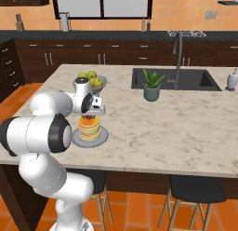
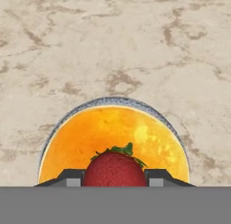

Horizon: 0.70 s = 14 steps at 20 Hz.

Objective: Take the strawberry from the fridge and place it on top of the pancake, located on the dining counter.

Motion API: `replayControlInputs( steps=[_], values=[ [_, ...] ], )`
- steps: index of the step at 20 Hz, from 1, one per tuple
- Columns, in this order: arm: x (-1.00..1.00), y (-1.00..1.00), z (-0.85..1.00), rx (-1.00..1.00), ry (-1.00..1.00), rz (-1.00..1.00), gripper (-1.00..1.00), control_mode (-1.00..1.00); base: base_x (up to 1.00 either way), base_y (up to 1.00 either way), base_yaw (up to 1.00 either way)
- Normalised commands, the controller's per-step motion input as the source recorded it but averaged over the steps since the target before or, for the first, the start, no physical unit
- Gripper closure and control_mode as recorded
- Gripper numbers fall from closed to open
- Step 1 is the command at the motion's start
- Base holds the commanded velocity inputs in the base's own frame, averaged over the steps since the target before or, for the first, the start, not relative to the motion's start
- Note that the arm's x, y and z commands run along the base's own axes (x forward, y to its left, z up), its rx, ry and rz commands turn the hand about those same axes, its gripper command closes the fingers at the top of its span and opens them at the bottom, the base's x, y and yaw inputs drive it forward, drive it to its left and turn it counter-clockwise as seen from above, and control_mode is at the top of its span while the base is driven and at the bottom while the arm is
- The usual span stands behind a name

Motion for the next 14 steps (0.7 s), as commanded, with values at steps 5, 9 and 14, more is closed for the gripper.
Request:
replayControlInputs(
  steps=[5, 9, 14],
  values=[
    [-0.02, 0.0, 0.0, 0.0, 0.0, 0.0, -1.0, -1.0, 0.0, 0.0, 0.0],
    [-0.08, 0.0, 0.0, 0.0, 0.0, 0.0, -1.0, -1.0, 0.0, 0.0, 0.0],
    [-0.08, 0.0, 0.0, 0.0, 0.0, 0.0, -1.0, -1.0, 0.0, 0.0, 0.0]
  ],
)
